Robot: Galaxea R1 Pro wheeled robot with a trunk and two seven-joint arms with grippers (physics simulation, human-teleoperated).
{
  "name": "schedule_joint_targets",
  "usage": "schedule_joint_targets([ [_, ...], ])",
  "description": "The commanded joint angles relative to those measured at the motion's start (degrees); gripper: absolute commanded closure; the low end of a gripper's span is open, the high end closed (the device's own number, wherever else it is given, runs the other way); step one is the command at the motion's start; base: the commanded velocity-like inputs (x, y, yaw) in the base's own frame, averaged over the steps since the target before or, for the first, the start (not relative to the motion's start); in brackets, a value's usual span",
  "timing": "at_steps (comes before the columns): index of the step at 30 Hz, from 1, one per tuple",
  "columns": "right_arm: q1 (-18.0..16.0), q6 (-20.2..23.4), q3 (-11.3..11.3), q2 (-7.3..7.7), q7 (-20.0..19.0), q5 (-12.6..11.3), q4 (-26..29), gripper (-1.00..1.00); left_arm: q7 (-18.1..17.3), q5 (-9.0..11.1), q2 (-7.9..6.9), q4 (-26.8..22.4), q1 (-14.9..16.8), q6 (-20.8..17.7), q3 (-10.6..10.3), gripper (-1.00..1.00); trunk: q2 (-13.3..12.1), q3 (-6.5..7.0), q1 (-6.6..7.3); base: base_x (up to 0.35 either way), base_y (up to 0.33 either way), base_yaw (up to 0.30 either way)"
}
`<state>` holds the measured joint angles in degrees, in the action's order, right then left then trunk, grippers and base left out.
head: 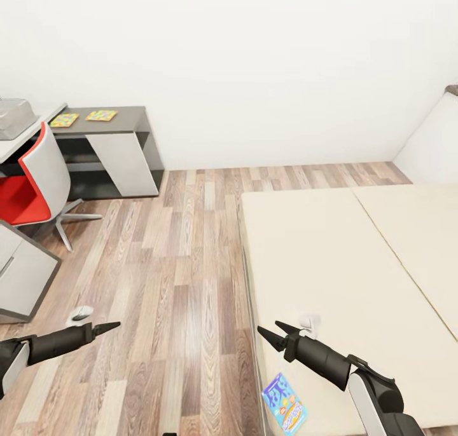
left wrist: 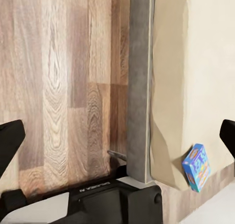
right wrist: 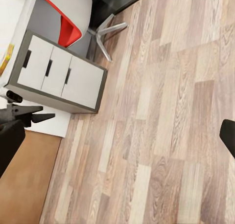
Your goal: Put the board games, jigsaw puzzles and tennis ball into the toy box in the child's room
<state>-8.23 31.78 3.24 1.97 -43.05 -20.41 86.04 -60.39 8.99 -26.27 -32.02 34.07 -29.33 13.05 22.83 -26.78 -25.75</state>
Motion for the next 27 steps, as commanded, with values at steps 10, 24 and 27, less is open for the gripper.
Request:
schedule_joint_targets([
  [10, -0.03, 0.12, 0.10, 0.03, -0.02, -0.41, 0.01, -1.00, 9.55, 0.16, 1.70, 0.01, 0.03, -0.57, 0.05, -1.00, 0.09, 0.87, -0.03, 0.000, 0.000, 0.000],
  [24, -0.03, 0.04, 0.19, 0.05, -0.02, -0.42, 0.01, -1.00, 19.54, -3.25, 2.67, 0.00, 0.03, -0.43, 0.03, -1.00, 0.09, 2.19, -0.03, 0.000, 0.000, 0.000],
  [27, -0.03, 0.04, 0.19, 0.05, -0.01, -0.42, 0.01, -1.00, 20.00, -4.01, 3.04, 0.01, 0.03, -0.40, 0.04, -1.00, 0.09, 2.47, -0.03, 0.000, 0.000, 0.000],
])
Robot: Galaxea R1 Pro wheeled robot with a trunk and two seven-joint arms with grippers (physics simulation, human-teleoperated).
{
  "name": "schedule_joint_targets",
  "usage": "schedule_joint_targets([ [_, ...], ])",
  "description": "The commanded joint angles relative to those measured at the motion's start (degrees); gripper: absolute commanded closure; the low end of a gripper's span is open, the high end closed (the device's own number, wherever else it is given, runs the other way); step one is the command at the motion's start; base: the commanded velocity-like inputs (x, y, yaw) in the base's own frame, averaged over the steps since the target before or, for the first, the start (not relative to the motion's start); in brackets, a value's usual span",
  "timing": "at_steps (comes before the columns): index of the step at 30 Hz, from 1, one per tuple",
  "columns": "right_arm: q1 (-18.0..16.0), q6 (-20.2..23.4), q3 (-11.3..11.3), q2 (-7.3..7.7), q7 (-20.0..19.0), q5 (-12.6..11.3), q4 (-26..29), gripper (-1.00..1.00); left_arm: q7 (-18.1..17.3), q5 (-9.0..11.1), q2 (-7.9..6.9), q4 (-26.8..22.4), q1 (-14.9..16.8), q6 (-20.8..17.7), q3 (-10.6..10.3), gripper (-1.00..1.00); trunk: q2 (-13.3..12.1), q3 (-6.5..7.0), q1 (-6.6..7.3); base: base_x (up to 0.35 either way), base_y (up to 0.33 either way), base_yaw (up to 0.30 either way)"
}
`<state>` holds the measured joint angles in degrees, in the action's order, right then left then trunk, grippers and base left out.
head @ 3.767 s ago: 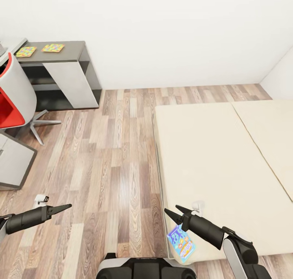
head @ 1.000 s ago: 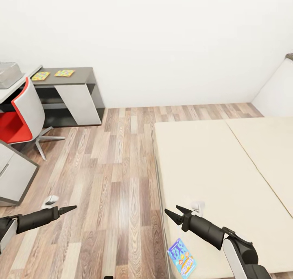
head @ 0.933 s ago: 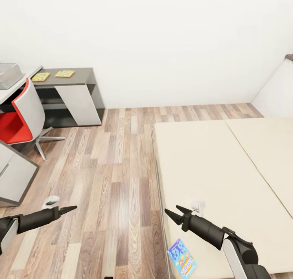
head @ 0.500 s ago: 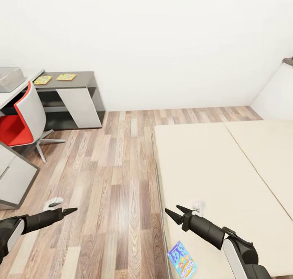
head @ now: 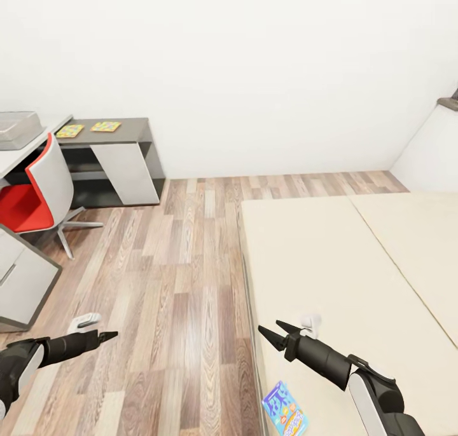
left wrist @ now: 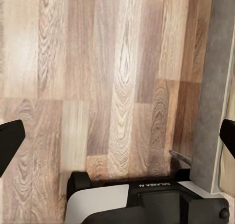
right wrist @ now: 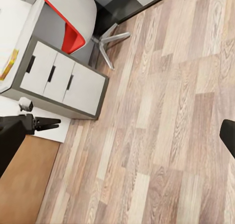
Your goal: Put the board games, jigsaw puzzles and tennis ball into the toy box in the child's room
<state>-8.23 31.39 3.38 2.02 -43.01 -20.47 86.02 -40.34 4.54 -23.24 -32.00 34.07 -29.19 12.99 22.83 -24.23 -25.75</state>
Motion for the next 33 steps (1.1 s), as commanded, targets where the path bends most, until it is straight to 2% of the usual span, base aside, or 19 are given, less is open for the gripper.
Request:
schedule_joint_targets([
  [1, -0.03, 0.43, 0.05, 0.00, -0.05, -0.36, 0.02, -1.00, 0.05, 0.27, 0.08, -0.02, 0.03, -0.54, 0.10, -1.00, 0.09, 0.01, -0.03, 0.000, 0.000, 0.000],
  [10, -0.03, 0.43, 0.11, 0.00, -0.05, -0.36, -0.06, -1.00, 0.42, -0.50, 0.44, -0.07, 0.03, -0.47, 0.10, -1.00, 0.09, 0.86, -0.03, 0.000, 0.000, 0.000],
  [33, -0.03, 0.43, 0.14, 0.00, -0.05, -0.34, -0.59, -1.00, 0.41, -0.58, 0.47, -0.08, 0.03, -0.43, 0.09, -1.00, 0.09, 3.04, -0.03, 0.000, 0.000, 0.000],
])
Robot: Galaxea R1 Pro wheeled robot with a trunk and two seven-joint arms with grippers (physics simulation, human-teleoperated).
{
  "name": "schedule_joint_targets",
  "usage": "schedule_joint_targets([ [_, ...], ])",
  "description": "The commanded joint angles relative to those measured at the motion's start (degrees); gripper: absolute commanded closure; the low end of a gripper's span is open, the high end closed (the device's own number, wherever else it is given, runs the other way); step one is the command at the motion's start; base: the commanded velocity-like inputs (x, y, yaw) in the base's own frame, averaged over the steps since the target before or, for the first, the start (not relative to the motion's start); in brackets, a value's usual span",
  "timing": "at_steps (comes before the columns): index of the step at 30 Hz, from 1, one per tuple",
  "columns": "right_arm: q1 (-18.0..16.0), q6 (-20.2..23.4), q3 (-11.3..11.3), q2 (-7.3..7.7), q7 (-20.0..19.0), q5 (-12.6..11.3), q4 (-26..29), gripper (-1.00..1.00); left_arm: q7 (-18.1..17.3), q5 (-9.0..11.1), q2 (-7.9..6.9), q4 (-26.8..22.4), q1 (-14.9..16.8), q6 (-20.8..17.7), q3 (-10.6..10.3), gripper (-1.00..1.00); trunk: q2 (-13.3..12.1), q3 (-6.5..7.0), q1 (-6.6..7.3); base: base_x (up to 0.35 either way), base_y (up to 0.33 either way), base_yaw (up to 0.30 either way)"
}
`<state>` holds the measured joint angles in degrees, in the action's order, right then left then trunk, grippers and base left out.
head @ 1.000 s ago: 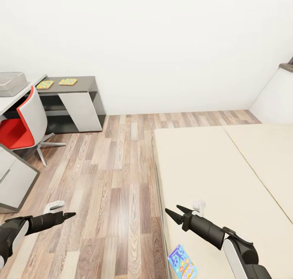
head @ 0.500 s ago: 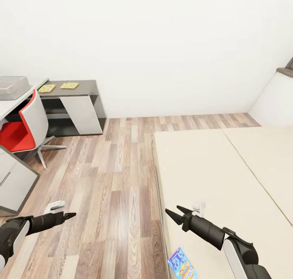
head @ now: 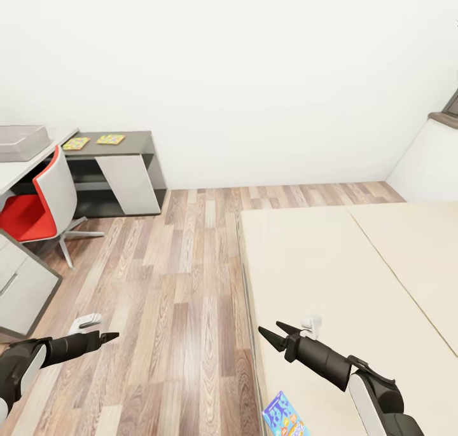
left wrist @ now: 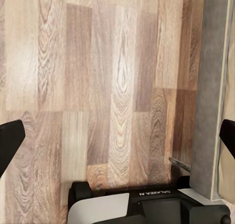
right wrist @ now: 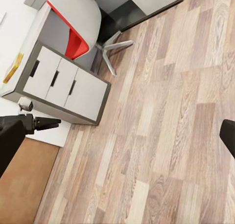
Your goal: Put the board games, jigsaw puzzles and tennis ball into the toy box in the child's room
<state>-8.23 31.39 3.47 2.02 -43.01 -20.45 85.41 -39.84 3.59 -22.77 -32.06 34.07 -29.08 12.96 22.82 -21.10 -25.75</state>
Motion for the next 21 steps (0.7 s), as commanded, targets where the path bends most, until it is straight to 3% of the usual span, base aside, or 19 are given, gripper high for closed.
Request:
schedule_joint_targets([
  [1, -0.03, 0.43, 0.05, 0.00, -0.05, -0.36, 0.02, -1.00, -0.10, 0.37, 0.01, -0.02, 0.03, -0.54, 0.11, -1.00, 0.09, 0.01, -0.03, 0.000, 0.000, 0.000],
  [21, -0.03, 0.43, 0.05, 0.00, -0.05, -0.34, 0.01, -1.00, -0.17, 0.36, 0.20, -0.02, 0.03, -0.54, 0.05, -1.00, 0.09, 1.90, -0.03, 0.000, 0.000, 0.000],
])
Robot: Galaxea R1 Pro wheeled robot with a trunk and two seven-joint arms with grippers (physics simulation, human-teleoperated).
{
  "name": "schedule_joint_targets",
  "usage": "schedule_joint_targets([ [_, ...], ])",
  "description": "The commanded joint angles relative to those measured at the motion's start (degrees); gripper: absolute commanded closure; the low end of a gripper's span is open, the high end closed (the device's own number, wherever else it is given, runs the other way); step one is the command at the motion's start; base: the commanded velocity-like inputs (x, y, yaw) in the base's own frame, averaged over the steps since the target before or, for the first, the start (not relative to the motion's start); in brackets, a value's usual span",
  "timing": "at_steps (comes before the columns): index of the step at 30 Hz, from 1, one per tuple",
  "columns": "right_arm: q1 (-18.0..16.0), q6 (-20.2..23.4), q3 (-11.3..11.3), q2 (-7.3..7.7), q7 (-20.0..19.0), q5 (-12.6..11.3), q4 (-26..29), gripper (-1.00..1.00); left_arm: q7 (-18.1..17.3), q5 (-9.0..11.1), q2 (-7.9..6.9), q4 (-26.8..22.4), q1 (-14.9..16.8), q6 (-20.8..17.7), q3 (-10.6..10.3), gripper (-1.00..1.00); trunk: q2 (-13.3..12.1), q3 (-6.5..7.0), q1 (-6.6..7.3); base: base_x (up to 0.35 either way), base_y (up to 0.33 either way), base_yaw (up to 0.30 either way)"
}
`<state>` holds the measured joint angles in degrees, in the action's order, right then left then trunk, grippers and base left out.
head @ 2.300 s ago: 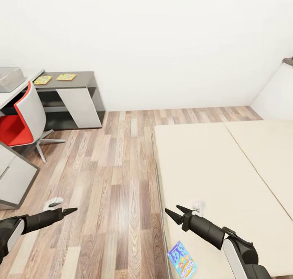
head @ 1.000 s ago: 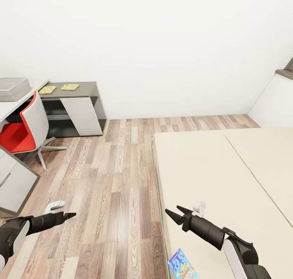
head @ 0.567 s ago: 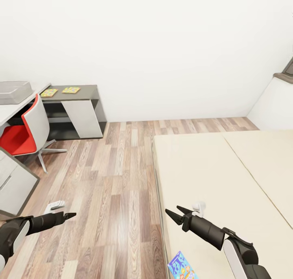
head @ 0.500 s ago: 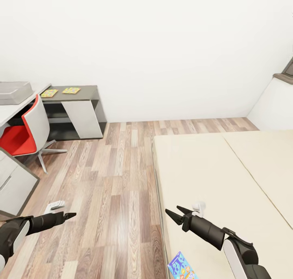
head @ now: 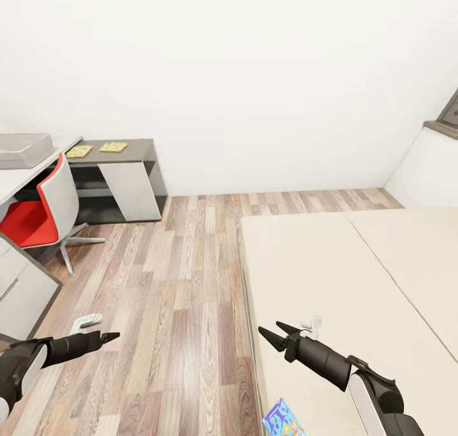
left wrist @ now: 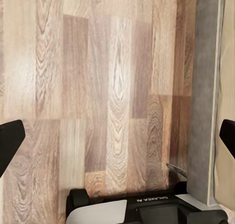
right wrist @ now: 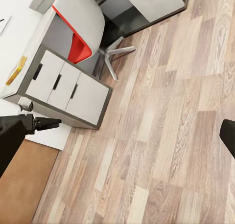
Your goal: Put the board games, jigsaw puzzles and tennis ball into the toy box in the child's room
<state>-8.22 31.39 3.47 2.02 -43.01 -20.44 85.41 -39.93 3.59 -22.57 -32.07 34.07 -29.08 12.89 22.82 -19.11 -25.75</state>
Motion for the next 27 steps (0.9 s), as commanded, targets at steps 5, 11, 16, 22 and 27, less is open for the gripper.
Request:
schedule_joint_targets([
  [5, -0.04, 0.43, 0.05, -0.03, -0.05, -0.34, 0.02, -1.00, -0.01, 0.33, 0.22, -0.01, 0.04, -0.54, 0.12, -1.00, 0.10, 0.38, -0.03, 0.000, 0.000, 0.000],
  [11, -0.04, 0.43, 0.05, -0.01, -0.05, -0.38, -0.02, -1.00, 0.01, 0.33, 0.34, -0.01, 0.04, -0.54, 0.12, -1.00, 0.10, 0.95, -0.03, 0.000, 0.000, 0.000],
  [16, -0.04, 0.41, 0.05, -0.07, -0.05, -0.39, -0.05, -1.00, 0.02, 0.30, 0.40, -0.01, 0.04, -0.54, 0.12, -1.00, 0.10, 1.42, -0.03, 0.000, 0.000, 0.000],
  [22, -0.04, 0.41, 0.05, -0.08, -0.03, -0.34, -0.10, -1.00, 0.00, 0.28, 0.42, -0.01, 0.04, -0.54, 0.12, -1.00, 0.10, 1.99, -0.03, 0.000, 0.000, 0.000],
  [27, -0.04, 0.42, 0.05, -0.05, -0.05, -0.32, -0.14, -1.00, 0.00, 0.28, 0.44, -0.01, 0.04, -0.54, 0.12, -1.00, 0.10, 2.46, -0.03, 0.000, 0.000, 0.000],
])
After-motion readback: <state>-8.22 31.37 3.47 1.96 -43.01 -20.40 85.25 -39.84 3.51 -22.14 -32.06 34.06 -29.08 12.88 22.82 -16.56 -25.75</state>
